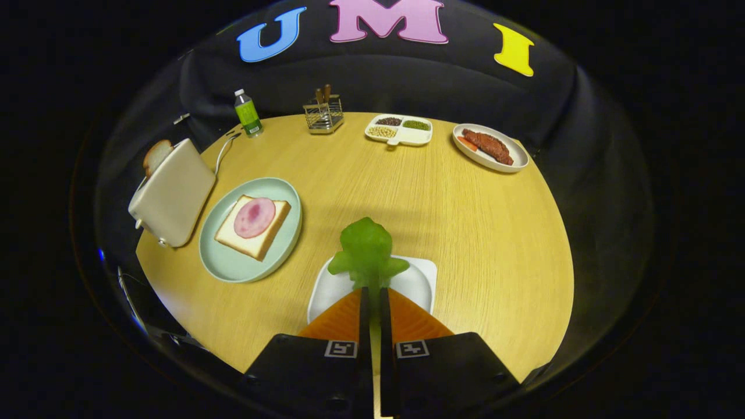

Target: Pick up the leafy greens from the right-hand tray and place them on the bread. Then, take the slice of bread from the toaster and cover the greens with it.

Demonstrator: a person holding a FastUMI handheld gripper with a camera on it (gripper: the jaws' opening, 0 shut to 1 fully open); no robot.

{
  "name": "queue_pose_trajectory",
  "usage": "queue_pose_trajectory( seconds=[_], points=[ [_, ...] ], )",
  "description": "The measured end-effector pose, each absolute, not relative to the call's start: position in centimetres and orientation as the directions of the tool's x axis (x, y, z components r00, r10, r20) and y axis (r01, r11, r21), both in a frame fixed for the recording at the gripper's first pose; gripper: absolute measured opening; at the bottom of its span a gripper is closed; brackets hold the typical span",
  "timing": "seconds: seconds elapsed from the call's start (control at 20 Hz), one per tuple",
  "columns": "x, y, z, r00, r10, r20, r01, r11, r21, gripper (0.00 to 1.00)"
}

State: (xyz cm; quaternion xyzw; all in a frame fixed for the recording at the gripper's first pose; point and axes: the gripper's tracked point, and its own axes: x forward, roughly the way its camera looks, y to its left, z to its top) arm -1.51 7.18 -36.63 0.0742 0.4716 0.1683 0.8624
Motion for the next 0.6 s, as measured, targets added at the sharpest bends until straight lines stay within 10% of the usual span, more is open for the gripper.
queue_pose_trajectory(
  seconds=[0.6],
  points=[
    [0.7, 16.3, -25.6, 0.518, 0.538, -0.665, -0.417, 0.838, 0.353, 0.10]
  ],
)
